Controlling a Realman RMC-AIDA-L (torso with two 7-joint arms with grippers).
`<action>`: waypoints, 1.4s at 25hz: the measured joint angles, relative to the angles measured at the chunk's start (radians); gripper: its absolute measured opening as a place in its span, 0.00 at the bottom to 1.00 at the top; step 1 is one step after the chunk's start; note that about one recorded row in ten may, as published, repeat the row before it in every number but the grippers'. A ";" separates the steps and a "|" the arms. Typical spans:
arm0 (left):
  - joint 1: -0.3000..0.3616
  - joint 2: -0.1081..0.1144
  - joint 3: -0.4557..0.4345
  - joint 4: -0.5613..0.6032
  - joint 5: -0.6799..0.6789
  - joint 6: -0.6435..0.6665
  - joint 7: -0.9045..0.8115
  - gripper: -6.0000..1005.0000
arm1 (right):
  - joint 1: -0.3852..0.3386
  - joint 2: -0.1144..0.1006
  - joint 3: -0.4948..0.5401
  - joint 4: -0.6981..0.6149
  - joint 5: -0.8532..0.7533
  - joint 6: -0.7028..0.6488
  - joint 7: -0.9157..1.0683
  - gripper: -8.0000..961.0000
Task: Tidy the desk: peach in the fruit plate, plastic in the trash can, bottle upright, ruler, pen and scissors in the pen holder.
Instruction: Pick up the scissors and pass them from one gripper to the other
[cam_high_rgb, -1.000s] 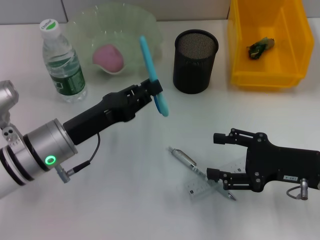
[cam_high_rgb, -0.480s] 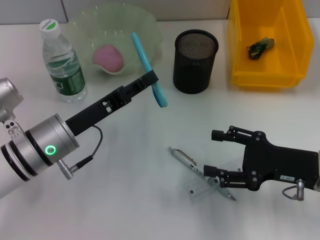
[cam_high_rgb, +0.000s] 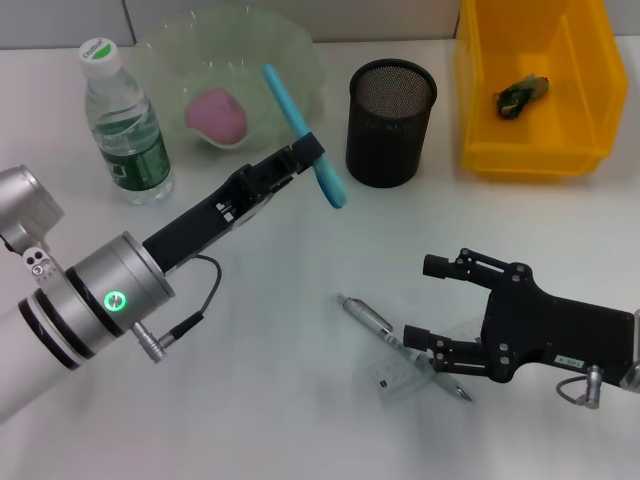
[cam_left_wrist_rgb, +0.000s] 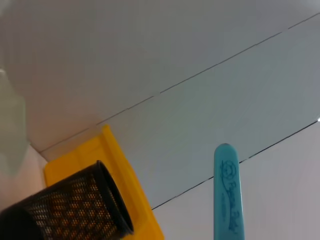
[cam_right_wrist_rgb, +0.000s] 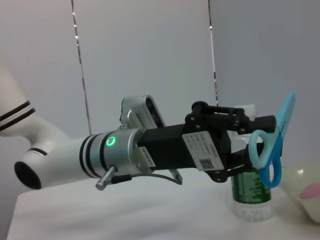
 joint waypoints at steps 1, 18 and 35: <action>-0.012 0.000 -0.019 -0.028 0.007 0.008 -0.009 0.27 | -0.001 0.000 0.002 0.004 0.000 0.002 -0.003 0.84; -0.006 -0.002 -0.110 -0.139 0.011 -0.014 -0.079 0.27 | -0.001 0.001 0.079 0.110 0.044 0.016 -0.166 0.84; -0.002 -0.002 -0.192 -0.178 0.038 -0.054 -0.072 0.27 | 0.001 0.006 0.249 0.369 0.102 0.069 -0.434 0.84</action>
